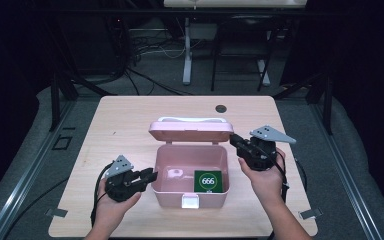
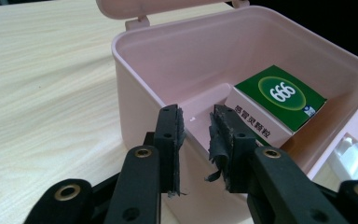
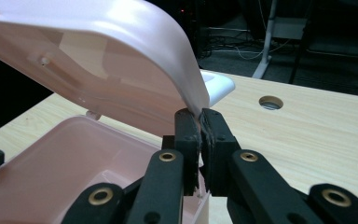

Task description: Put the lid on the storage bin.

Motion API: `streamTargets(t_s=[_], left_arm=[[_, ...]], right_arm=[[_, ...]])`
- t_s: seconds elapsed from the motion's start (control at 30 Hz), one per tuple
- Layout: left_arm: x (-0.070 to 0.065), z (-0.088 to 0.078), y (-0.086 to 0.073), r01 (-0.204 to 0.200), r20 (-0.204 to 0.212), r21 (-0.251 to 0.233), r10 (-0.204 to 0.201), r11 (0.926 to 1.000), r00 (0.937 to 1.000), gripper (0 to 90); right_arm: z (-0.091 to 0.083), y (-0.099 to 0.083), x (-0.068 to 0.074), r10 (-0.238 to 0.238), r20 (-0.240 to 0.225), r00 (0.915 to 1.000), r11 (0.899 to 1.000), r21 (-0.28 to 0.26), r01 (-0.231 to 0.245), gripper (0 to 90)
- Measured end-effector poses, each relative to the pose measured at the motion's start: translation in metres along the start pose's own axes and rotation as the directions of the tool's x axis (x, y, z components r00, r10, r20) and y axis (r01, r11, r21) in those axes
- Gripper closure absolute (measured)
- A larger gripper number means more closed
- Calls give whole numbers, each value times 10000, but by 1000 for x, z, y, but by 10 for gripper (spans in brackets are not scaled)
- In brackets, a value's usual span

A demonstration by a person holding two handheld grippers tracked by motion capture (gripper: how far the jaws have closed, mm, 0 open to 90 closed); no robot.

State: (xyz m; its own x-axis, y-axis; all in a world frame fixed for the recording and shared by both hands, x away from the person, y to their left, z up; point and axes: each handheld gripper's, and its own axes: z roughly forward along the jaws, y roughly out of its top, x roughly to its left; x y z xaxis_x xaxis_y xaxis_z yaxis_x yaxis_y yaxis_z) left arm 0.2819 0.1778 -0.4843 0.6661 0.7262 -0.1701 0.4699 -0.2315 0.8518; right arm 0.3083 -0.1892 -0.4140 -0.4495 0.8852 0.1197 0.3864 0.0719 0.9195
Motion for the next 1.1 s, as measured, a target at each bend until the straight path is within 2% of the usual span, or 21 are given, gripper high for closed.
streamTargets(t_s=[0.2,0.27,0.37,0.47,0.57,0.7,0.8,0.87,1.0,1.1], left_arm=[[1,-7,12,-102,-287,-290,94,9995,9995,691],[1,-10,19,-208,-517,-438,185,9988,9985,665],[3,-12,37,-417,-1027,-814,332,9958,9942,560],[3,-14,55,-538,-1168,-1147,403,9919,9923,526],[0,-16,69,-784,-1342,-1300,608,9884,9891,531],[0,-17,80,-798,-1415,-1533,580,9850,9882,549],[1,-17,84,-724,-1324,-1707,499,9827,9899,581],[1,-16,87,-795,-1204,-1659,598,9829,9909,631],[-3,-16,89,-1011,-1210,-1685,812,9805,9893,712],[-5,-17,88,-1160,-1387,-1631,936,9798,9859,728]], right_arm=[[-4,-4,0,127,-147,9998,9999,41,-126,879],[-4,-6,0,137,-149,9998,9999,29,-137,879],[-5,-6,1,85,-159,9998,10000,11,-85,879],[-5,-6,0,98,-204,9997,9999,38,-97,879],[-5,-7,0,58,-220,9997,10000,-5,-58,879],[-5,-7,0,46,-230,9997,10000,28,-45,879],[-5,-9,-1,106,-273,9996,9999,-10,-106,878],[-5,-10,-1,143,-311,9994,9999,-39,-144,878],[-6,-12,-2,178,-375,9991,9998,17,-177,877],[-8,-15,-2,234,-449,9987,9997,29,-233,879]])
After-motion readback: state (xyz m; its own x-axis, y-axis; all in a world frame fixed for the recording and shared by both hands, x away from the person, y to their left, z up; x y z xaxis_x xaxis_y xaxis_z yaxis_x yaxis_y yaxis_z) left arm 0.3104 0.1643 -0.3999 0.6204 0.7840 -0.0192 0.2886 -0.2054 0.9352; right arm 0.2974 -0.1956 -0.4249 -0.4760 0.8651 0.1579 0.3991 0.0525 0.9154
